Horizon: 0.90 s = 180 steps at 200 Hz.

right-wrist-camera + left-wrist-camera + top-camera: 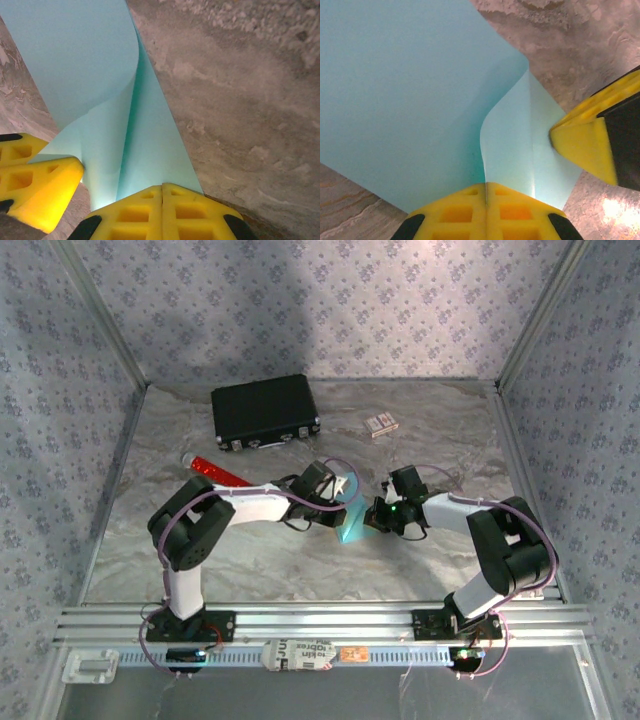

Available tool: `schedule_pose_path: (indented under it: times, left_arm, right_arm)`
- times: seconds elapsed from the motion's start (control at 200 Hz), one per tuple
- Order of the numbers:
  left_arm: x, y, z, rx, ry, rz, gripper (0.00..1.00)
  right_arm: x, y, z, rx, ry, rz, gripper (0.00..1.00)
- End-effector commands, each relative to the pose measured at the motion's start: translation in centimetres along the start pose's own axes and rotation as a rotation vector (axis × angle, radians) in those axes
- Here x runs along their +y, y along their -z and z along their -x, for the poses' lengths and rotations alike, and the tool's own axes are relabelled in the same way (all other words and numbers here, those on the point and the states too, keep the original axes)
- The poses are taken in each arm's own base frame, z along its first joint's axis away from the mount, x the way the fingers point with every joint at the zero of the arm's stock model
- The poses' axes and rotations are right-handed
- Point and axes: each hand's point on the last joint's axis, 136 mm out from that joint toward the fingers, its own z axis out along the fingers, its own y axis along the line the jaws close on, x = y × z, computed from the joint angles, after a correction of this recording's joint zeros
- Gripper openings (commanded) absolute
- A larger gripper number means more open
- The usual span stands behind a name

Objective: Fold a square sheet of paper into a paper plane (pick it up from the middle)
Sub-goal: Fold the triangle a second time at the center of the table.

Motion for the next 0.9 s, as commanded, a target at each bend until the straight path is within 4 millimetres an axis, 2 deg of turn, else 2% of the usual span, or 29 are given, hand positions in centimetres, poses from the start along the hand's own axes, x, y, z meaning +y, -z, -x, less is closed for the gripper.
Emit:
schedule_pose_path:
  times: [0.0,0.894]
  left_arm:
    - [0.50,0.05,0.53,-0.005,-0.008,0.028,0.05]
    - [0.76,0.71,0.56,-0.030,0.014,0.045,0.05]
  right_arm:
    - [-2.17,-0.29,-1.50,0.038,-0.024,-0.093,0.06]
    - [-2.27,-0.25,-1.55,0.037,-0.025,-0.097,0.06]
